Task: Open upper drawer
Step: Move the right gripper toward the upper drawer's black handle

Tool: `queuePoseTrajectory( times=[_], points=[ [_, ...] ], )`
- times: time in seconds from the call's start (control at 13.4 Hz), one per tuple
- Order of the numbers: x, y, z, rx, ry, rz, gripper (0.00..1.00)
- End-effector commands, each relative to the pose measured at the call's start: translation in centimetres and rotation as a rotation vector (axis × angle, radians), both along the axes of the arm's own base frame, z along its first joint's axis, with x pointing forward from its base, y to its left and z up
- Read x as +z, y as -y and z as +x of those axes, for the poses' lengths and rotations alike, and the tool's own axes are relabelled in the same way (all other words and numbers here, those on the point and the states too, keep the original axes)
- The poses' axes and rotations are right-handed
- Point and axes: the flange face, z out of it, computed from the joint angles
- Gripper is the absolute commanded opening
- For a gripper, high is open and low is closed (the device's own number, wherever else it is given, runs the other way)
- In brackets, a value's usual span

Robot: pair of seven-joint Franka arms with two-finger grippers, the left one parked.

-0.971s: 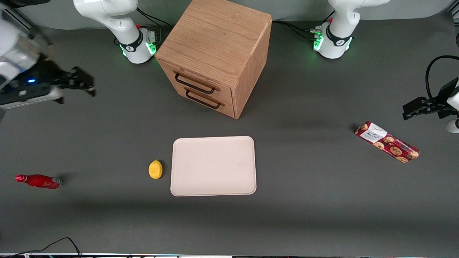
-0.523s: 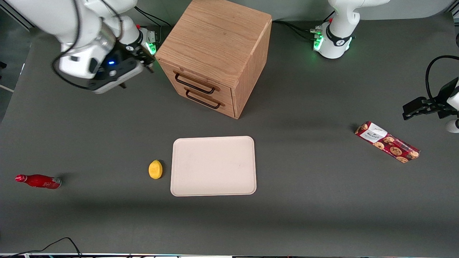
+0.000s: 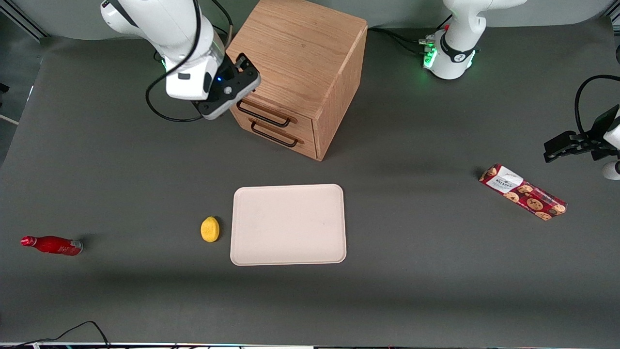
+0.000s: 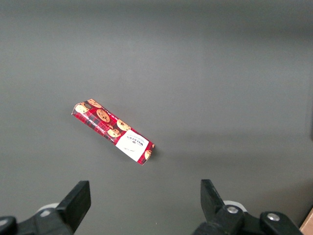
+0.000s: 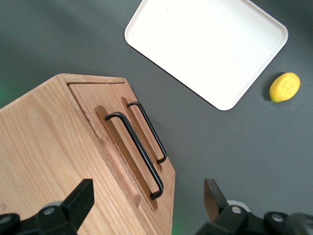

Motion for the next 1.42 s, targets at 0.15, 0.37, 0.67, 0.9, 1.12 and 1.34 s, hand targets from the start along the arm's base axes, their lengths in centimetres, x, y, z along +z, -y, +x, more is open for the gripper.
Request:
queuePoseTrajectory(
  times=[0.15, 0.37, 0.67, 0.9, 1.12, 1.34],
  points=[
    [-4.2, -0.2, 0.9, 0.025, -0.119, 0.062, 1.00],
    [-8.2, 0.7, 2.0, 0.128, -0.223, 0.159, 1.00],
    [-11.4, 2.4, 3.0, 0.228, -0.254, 0.174, 1.00],
    [-13.9, 2.7, 2.9, 0.216, -0.291, 0.161, 1.00],
    [-16.2, 1.9, 2.1, 0.218, -0.299, 0.159, 1.00],
    [-17.9, 1.3, 1.7, 0.220, -0.316, 0.158, 1.00]
  ],
)
